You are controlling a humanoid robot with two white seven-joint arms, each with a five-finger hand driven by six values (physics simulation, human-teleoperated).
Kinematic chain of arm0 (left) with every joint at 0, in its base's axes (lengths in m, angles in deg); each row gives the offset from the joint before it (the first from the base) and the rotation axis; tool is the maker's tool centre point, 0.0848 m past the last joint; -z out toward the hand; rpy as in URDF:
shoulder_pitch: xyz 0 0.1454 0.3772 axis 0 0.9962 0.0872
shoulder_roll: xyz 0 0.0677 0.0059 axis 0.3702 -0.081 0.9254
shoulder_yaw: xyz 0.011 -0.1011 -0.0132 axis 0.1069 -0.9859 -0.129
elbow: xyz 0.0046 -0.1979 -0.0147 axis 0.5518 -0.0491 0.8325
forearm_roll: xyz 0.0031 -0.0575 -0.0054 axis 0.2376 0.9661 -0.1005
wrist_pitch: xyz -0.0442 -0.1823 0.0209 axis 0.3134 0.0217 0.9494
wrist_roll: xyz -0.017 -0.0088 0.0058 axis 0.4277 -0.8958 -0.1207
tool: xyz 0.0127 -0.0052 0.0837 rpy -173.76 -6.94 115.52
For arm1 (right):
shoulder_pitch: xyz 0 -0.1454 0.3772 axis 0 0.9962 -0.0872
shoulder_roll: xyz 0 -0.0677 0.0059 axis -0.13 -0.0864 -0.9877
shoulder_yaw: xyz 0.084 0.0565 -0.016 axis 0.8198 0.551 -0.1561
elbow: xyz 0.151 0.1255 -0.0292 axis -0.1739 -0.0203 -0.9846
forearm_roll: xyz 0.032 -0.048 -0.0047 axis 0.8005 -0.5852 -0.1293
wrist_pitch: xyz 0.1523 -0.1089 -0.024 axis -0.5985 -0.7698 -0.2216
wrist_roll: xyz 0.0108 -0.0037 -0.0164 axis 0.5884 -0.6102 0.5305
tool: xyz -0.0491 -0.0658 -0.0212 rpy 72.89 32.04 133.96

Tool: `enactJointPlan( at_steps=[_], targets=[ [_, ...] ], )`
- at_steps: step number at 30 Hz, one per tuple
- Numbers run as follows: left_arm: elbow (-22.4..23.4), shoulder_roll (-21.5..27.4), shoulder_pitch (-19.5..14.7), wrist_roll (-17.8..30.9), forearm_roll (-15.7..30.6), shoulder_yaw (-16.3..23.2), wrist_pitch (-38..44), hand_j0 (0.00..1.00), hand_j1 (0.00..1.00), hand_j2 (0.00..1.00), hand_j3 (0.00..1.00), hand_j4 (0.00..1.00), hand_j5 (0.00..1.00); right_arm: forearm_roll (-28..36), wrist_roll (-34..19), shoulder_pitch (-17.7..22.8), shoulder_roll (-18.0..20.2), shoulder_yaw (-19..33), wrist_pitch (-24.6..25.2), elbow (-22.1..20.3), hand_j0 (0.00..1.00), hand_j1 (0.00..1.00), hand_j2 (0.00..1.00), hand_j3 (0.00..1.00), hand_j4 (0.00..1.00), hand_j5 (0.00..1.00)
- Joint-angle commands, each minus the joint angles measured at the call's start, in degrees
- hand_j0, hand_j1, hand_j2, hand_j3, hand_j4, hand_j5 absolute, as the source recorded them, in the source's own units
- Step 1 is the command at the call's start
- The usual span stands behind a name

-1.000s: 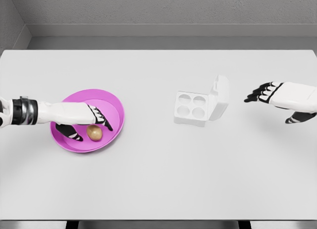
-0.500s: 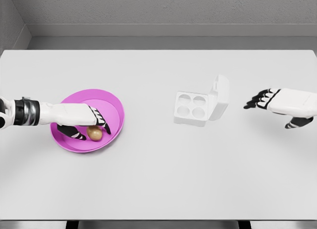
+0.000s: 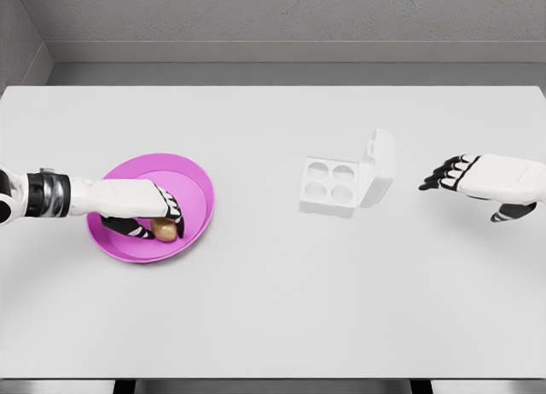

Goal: Pack egg into the box and close the box lid

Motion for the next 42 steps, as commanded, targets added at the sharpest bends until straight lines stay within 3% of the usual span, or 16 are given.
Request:
enactJointPlan(
  at_steps=[1,9,19,25,32,42],
  targets=[
    [-0.03,-0.02,0.00,0.21,-0.55,0.18,-0.22,0.51,0.51,0.51,0.51,0.51,0.51,0.17,0.02,0.00,-0.06,-0.20,0.14,-0.05,1.00,1.00,1.00,1.00,1.00,1.00],
    [-1.00,-0.02,-0.35,0.12,-0.72,0.18,-0.22,0.33,0.33,0.33,0.33,0.33,0.33,0.17,0.02,-0.35,-0.06,-0.20,0.14,-0.05,1.00,1.00,1.00,1.00,1.00,1.00],
    [-1.88,-1.16,-4.57,-0.50,1.21,-0.79,-0.22,0.29,0.29,0.29,0.29,0.29,0.29,0.17,0.02,-1.93,-1.12,-0.29,0.14,-0.05,1.00,1.00,1.00,1.00,1.00,1.00],
    [2.52,-8.63,-6.85,-0.50,1.12,-0.79,-0.22,0.26,0.26,0.26,0.26,0.26,0.26,0.17,0.02,-2.02,-1.03,-0.56,0.14,-0.05,1.00,1.00,1.00,1.00,1.00,1.00],
    [2.60,-13.56,-8.17,-0.50,0.95,-0.70,-0.22,0.25,0.25,0.25,0.25,0.25,0.25,0.17,0.02,-1.93,-1.03,-0.82,0.14,-0.05,1.00,1.00,1.00,1.00,1.00,1.00],
    [7.09,-23.05,-10.98,-0.06,0.51,-0.53,-0.22,0.24,0.24,0.24,0.24,0.24,0.24,0.17,0.02,-1.93,-1.03,-1.08,0.14,-0.05,1.00,1.00,1.00,1.00,1.00,1.00]
  ],
)
